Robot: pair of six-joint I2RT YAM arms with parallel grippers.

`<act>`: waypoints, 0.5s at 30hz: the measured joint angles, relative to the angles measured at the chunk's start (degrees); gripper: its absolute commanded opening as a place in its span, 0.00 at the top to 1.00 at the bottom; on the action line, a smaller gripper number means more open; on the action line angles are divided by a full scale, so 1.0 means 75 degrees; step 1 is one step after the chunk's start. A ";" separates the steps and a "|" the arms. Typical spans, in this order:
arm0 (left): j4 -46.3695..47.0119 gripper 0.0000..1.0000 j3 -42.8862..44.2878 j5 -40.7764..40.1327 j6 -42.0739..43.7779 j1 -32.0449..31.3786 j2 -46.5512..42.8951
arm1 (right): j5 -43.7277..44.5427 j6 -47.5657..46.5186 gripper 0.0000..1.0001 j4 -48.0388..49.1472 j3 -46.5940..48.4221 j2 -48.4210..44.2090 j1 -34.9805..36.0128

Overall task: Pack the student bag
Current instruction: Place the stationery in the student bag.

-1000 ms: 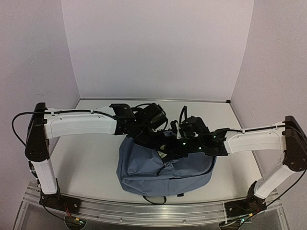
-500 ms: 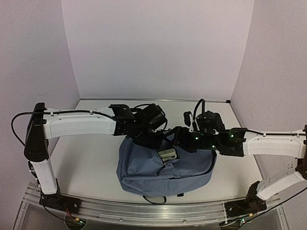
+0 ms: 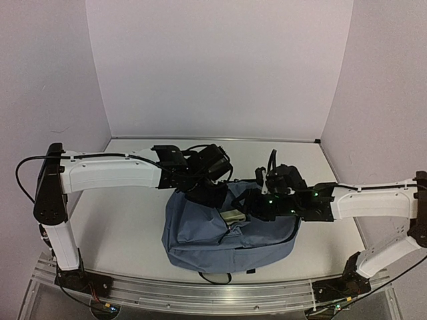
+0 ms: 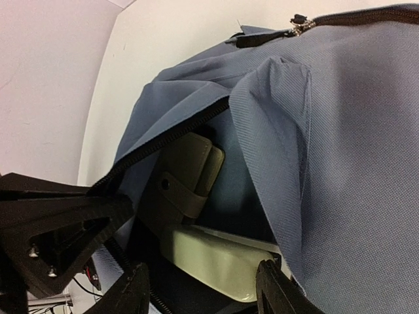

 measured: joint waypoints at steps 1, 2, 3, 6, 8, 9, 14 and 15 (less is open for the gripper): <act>-0.0002 1.00 0.0000 0.0000 0.0002 0.0000 0.0000 | 0.0050 0.0004 0.52 -0.0018 0.0000 0.0077 0.0008; -0.0005 1.00 0.0000 0.0000 0.0003 0.0000 0.0000 | 0.0102 0.0006 0.53 -0.0033 0.0002 0.0153 0.0011; -0.0007 1.00 0.0000 0.0000 0.0003 0.0000 0.0000 | 0.0139 0.0003 0.53 -0.0055 0.0003 0.0223 0.0014; -0.0027 1.00 0.0000 -0.0003 0.0003 0.0000 0.0000 | 0.0225 0.0006 0.52 -0.0132 0.0003 0.0343 0.0041; -0.0048 1.00 0.0000 -0.0006 0.0006 0.0000 0.0000 | 0.0295 0.0025 0.52 -0.0169 0.0003 0.0346 0.0076; -0.0056 1.00 0.0000 -0.0008 0.0008 0.0000 0.0000 | 0.0321 0.0028 0.53 -0.0192 0.0003 0.0346 0.0092; -0.0058 1.00 0.0003 -0.0038 0.0039 0.0000 0.0000 | 0.0360 0.0088 0.64 -0.0363 0.0003 0.0346 0.0119; -0.0058 1.00 0.0003 -0.0041 0.0054 0.0000 0.0000 | 0.0362 0.0093 0.65 -0.0388 0.0003 0.0346 0.0124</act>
